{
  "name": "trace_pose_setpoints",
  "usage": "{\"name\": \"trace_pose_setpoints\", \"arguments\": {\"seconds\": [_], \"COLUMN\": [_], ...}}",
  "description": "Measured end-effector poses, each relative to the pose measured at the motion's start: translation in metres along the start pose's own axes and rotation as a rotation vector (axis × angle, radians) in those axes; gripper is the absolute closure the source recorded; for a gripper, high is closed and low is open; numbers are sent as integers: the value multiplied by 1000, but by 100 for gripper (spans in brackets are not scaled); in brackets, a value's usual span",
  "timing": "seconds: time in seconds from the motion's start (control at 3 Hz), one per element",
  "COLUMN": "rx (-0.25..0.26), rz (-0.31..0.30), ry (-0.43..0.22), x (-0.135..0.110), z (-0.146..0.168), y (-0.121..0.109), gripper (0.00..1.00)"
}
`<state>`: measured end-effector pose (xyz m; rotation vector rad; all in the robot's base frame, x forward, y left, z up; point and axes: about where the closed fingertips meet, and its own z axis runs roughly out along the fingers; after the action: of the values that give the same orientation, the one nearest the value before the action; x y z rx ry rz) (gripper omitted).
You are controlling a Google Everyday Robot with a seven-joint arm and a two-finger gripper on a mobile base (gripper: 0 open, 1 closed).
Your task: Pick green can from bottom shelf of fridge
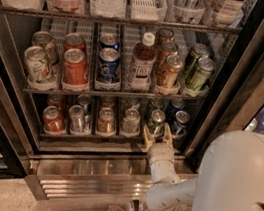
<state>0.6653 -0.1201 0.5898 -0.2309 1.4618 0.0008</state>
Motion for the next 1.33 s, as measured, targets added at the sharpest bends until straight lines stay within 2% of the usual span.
{"name": "trace_pose_setpoints", "arguments": {"seconds": [0.67, 1.0, 1.33], "rx": [-24, -24, -24], "rz": [-10, -10, -10], "ry": [-15, -15, -15], "x": [-2, -1, -1], "z": [14, 14, 14], "y": [3, 3, 3], "gripper": [41, 60, 83]}}
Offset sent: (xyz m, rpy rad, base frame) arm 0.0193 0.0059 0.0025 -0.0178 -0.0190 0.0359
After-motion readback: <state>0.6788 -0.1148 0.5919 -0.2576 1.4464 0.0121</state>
